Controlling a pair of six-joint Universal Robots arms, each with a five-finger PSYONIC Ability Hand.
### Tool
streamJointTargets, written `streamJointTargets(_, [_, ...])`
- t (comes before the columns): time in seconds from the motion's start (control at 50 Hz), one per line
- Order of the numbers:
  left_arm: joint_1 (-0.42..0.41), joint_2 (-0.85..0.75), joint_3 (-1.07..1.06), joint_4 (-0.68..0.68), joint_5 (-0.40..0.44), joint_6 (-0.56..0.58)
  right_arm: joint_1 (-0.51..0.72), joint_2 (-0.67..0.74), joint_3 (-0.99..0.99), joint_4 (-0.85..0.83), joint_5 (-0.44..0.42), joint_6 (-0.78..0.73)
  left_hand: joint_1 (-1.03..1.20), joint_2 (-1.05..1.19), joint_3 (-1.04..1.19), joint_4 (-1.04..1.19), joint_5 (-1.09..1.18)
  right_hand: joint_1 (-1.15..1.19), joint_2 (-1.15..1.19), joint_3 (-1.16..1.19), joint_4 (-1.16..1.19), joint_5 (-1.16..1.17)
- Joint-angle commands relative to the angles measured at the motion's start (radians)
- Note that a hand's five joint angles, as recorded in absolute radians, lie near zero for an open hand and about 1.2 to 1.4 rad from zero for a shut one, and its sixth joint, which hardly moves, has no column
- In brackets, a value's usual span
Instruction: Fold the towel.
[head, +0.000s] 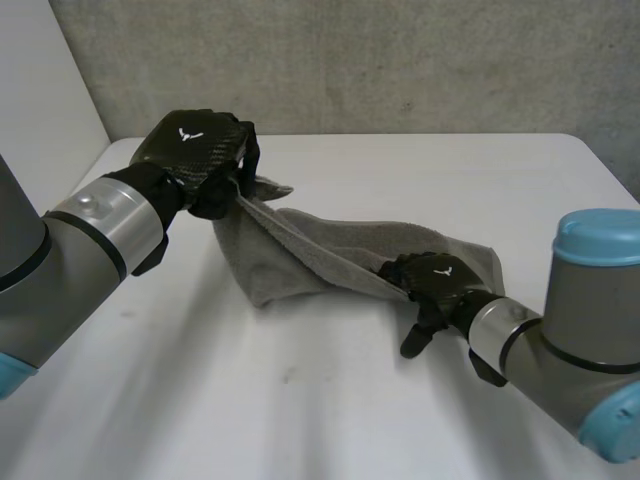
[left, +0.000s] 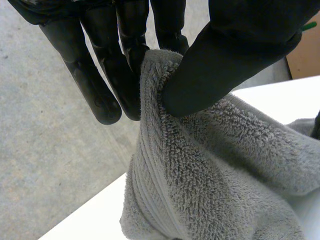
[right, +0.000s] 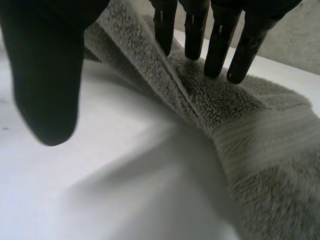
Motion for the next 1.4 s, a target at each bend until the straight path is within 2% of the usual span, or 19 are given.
streamJointTargets(0.02, [-0.009, 0.044, -0.007, 0.000, 0.002, -0.063, 0.011, 0.109, -0.062, -0.094, 0.025, 0.003, 0.188, 0.181, 0.181, 0.179, 0.183, 0.287, 0.234, 0.233, 0.234, 0.241])
streamJointTargets(0.06, [-0.007, 0.055, -0.011, 0.000, 0.004, -0.080, 0.011, 0.124, -0.074, -0.106, 0.035, 0.003, 0.188, 0.181, 0.181, 0.179, 0.183, 0.367, 0.314, 0.313, 0.314, 0.321])
streamJointTargets(0.1, [-0.006, 0.064, -0.018, 0.000, 0.007, -0.100, 0.011, 0.149, -0.094, -0.142, 0.074, 0.002, 0.188, 0.181, 0.181, 0.179, 0.183, 0.749, 0.696, 0.695, 0.696, 0.703])
streamJointTargets(0.12, [-0.006, 0.064, -0.018, 0.000, 0.007, -0.100, 0.011, 0.149, -0.094, -0.142, 0.074, 0.002, 0.188, 0.181, 0.181, 0.179, 0.183, 0.751, 0.699, 0.698, 0.698, 0.705])
streamJointTargets(0.14, [-0.003, 0.064, -0.022, 0.001, 0.007, -0.102, 0.011, 0.153, -0.103, -0.161, 0.094, 0.002, 0.188, 0.181, 0.181, 0.179, 0.183, 1.039, 0.986, 0.985, 0.986, 0.993])
streamJointTargets(0.18, [0.002, 0.064, -0.028, 0.001, 0.005, -0.103, 0.010, 0.155, -0.109, -0.181, 0.110, 0.000, 0.188, 0.181, 0.181, 0.179, 0.183, 1.105, 1.052, 1.051, 1.052, 1.059])
streamJointTargets(0.3, [0.011, 0.052, -0.062, 0.021, 0.007, -0.106, 0.010, 0.153, -0.137, -0.185, 0.123, -0.010, 0.188, 0.181, 0.181, 0.179, 0.183, 1.105, 1.053, 1.052, 1.052, 1.060])
streamJointTargets(0.4, [0.055, 0.038, -0.111, 0.081, 0.008, -0.105, -0.002, 0.088, -0.141, -0.134, 0.112, -0.039, 0.188, 0.181, 0.181, 0.179, 0.183, 1.105, 1.053, 1.052, 1.052, 1.060])
streamJointTargets(0.48, [0.095, 0.017, -0.149, 0.104, 0.016, -0.097, -0.001, -0.072, -0.169, 0.003, 0.100, -0.200, 0.188, 0.181, 0.181, 0.179, 0.183, 1.105, 1.053, 1.052, 1.052, 1.060])
streamJointTargets(0.5, [0.095, 0.017, -0.149, 0.104, 0.016, -0.097, -0.001, -0.072, -0.169, 0.004, 0.100, -0.201, 0.188, 0.181, 0.181, 0.179, 0.183, 1.105, 1.053, 1.052, 1.052, 1.060])
streamJointTargets(0.54, [0.094, -0.004, -0.172, 0.104, 0.022, -0.096, -0.002, -0.147, -0.200, 0.129, 0.089, -0.329, 0.188, 0.181, 0.181, 0.179, 0.183, 1.105, 1.053, 1.052, 1.052, 1.060])
streamJointTargets(0.64, [0.085, -0.038, -0.224, 0.113, 0.025, -0.096, -0.001, -0.163, -0.249, 0.295, 0.063, -0.437, 0.188, 0.181, 0.181, 0.179, 0.183, 1.105, 1.053, 1.052, 1.052, 1.060])
streamJointTargets(0.66, [0.080, -0.055, -0.238, 0.118, 0.027, -0.094, -0.001, -0.163, -0.249, 0.295, 0.063, -0.437, 0.052, 0.045, 0.045, 0.043, 0.046, 1.105, 1.053, 1.052, 1.052, 1.060])
streamJointTargets(0.76, [0.072, -0.113, -0.271, 0.150, 0.030, -0.093, -0.001, -0.112, -0.260, 0.357, 0.055, -0.444, -0.166, -0.174, -0.173, -0.175, -0.172, 1.105, 1.053, 1.052, 1.052, 1.060])
streamJointTargets(0.88, [0.072, -0.144, -0.294, 0.199, 0.042, -0.091, -0.002, -0.038, -0.275, 0.357, 0.062, -0.440, -0.237, -0.245, -0.244, -0.246, -0.243, 1.105, 1.053, 1.052, 1.052, 1.060])
streamJointTargets(1.0, [0.076, -0.166, -0.324, 0.271, 0.148, -0.082, -0.004, 0.018, -0.292, 0.355, 0.055, -0.420, -0.522, -0.529, -0.529, -0.531, -0.528, 1.105, 1.053, 1.052, 1.052, 1.060])
streamJointTargets(1.08, [0.076, -0.181, -0.346, 0.296, 0.207, 0.007, -0.002, 0.026, -0.292, 0.357, 0.055, -0.400, -0.601, -0.608, -0.608, -0.610, -0.607, 1.105, 1.053, 1.052, 1.052, 1.060])
streamJointTargets(1.24, [0.074, -0.231, -0.346, 0.329, 0.209, 0.197, -0.004, 0.017, -0.266, 0.360, 0.055, -0.398, -0.613, -0.620, -0.620, -0.622, -0.619, 1.105, 1.053, 1.052, 1.052, 1.060])
streamJointTargets(1.4, [0.072, -0.294, -0.329, 0.359, 0.211, 0.335, -0.012, 0.012, -0.240, 0.357, 0.054, -0.398, -0.575, -0.582, -0.582, -0.584, -0.581, 1.105, 1.053, 1.052, 1.052, 1.060])
